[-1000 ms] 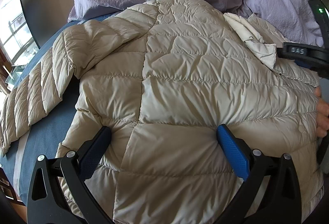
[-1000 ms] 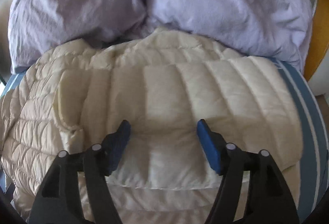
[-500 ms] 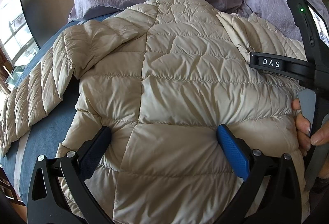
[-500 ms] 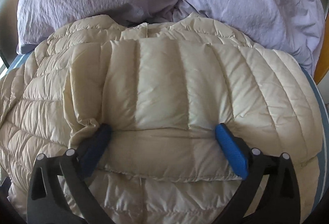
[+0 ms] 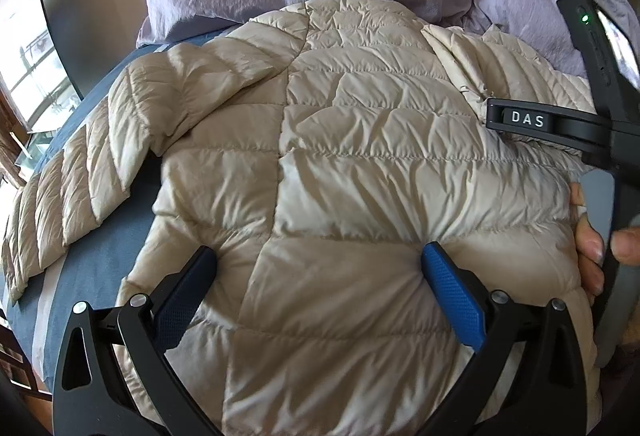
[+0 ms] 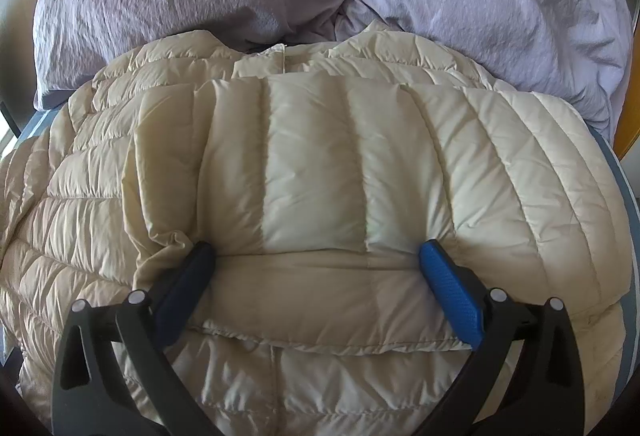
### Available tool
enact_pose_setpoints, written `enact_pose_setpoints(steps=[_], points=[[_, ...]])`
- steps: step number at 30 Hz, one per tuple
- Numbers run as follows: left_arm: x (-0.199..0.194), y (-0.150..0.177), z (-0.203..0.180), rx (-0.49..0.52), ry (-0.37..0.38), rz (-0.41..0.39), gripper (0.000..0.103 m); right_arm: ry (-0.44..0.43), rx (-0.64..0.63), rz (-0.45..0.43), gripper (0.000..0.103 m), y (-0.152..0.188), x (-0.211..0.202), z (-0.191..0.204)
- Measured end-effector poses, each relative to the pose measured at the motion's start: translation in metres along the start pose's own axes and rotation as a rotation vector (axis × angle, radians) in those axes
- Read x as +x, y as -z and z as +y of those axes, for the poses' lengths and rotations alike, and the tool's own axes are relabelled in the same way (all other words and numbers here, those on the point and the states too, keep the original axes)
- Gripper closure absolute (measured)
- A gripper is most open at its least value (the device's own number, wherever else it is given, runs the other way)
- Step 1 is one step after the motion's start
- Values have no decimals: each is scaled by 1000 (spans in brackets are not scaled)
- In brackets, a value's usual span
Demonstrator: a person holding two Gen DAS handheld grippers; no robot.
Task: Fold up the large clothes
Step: 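Grasp the other sleeve cuff with the left gripper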
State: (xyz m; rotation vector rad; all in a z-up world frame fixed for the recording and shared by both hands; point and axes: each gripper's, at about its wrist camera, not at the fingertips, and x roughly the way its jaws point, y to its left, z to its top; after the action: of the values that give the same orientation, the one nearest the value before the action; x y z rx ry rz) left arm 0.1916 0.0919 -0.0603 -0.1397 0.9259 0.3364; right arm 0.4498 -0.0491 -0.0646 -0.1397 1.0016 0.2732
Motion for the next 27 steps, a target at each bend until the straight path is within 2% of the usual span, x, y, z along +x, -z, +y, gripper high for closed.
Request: enact_pose_setpoints(steps=[3,8,17,22,27], points=[[-15,4,20,-41,15,-14,1,-8,7,-2,2,0,0,-1],[-39,7,92,-170,-30,-22,1,-11,12,-6,2,1,-2,-1],[-62,29,244,-435,-250,-30,1,-14,18,-8,2,2,-2,-1],[-60,44,304,-589,-272,5,14,-17,23,-10,2,2,-1,-1],[-42,52,335,-681,-253,56,24,-19,26,-11,2,2,-2,-1]])
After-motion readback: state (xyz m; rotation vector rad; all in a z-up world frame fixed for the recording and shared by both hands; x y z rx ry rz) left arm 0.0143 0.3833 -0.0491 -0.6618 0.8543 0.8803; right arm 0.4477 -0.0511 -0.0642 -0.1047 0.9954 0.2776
